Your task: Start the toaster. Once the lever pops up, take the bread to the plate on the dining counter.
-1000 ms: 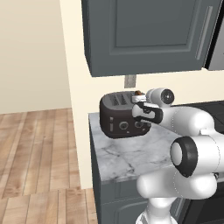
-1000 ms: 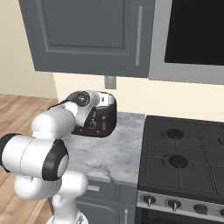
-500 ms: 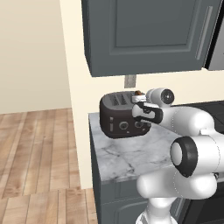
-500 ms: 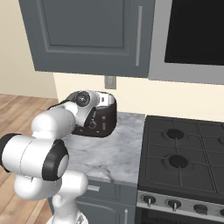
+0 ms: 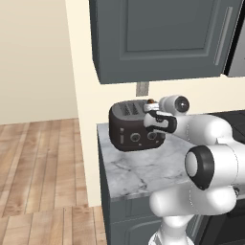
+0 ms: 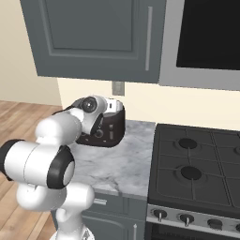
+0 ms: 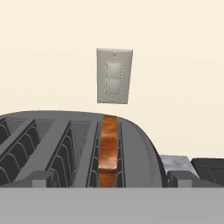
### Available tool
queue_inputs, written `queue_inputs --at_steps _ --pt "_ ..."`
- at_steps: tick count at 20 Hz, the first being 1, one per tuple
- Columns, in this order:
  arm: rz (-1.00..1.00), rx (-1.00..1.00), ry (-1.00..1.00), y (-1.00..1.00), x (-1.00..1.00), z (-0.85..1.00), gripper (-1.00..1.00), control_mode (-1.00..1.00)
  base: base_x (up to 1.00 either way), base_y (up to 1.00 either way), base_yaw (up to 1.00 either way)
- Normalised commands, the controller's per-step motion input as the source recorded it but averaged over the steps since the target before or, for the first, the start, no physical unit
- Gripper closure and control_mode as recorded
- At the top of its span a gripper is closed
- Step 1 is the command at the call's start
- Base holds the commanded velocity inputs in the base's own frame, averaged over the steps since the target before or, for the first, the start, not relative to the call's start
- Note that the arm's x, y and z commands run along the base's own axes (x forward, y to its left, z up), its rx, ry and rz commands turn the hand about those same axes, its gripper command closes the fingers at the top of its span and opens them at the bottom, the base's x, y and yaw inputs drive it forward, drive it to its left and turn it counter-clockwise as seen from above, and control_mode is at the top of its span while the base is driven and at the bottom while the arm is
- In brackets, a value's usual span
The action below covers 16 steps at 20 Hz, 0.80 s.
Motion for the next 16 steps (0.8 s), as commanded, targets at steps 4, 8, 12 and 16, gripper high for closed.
queue_inputs --at_steps 4,8,12,16 --pt "0.0 0.0 0.01 0.0 0.13 -0.07 -1.0 -1.0 0.0 0.0 0.0" --pt "0.0 0.01 0.04 0.0 0.12 -0.05 -1.0 -1.0 0.0 0.0 0.0" --pt "0.0 0.02 0.06 0.0 0.09 -0.06 -1.0 -1.0 0.0 0.0 0.0" --pt "0.0 0.01 0.06 0.0 0.08 -0.01 -1.0 -1.0 0.0 0.0 0.0"
